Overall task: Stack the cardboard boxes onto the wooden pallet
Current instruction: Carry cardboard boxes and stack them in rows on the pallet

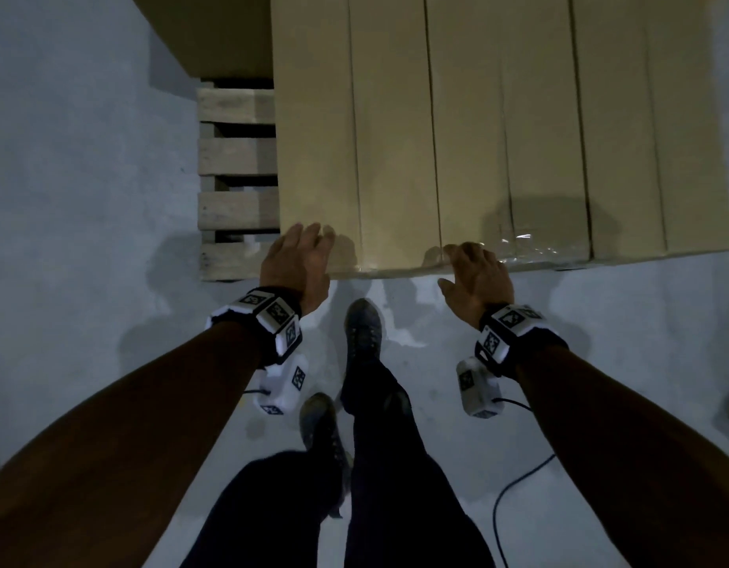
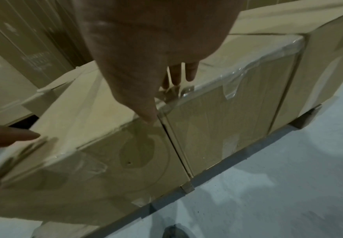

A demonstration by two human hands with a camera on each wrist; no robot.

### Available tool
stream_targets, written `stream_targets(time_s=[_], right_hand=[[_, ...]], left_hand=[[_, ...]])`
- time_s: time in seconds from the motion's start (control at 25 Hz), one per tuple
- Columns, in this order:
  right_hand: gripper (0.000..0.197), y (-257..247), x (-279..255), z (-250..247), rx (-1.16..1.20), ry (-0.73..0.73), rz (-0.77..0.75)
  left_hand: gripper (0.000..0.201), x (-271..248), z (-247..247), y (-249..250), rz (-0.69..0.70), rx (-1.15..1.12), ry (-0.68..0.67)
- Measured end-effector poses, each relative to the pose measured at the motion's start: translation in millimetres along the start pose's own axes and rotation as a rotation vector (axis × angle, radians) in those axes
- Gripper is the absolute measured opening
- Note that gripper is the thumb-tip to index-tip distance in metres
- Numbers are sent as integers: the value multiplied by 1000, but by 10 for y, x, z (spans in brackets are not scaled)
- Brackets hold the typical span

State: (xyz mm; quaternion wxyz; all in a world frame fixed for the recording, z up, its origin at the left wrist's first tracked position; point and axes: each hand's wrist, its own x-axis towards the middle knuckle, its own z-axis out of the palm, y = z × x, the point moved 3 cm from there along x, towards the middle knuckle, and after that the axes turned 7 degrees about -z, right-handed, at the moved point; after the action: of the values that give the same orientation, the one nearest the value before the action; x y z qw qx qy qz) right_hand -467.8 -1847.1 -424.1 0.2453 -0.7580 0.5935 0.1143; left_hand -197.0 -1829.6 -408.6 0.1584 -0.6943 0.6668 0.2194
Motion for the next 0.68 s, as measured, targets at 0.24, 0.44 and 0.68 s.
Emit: stream_targets(time_s=[0.24,0.44,0.68], right_hand=[[45,-519,-1013,-818,153,35,22],[45,-1175,-1759,-1672,216,102,-55],[50,-2017,-2262,-2244,150,119,-277]], left_hand=[[53,-1194,-935,-31,-69,-77,39],[46,-2271,-1737,-129,-141,-143,198],[44,-3240,-2233,-267,-251,-192,356]])
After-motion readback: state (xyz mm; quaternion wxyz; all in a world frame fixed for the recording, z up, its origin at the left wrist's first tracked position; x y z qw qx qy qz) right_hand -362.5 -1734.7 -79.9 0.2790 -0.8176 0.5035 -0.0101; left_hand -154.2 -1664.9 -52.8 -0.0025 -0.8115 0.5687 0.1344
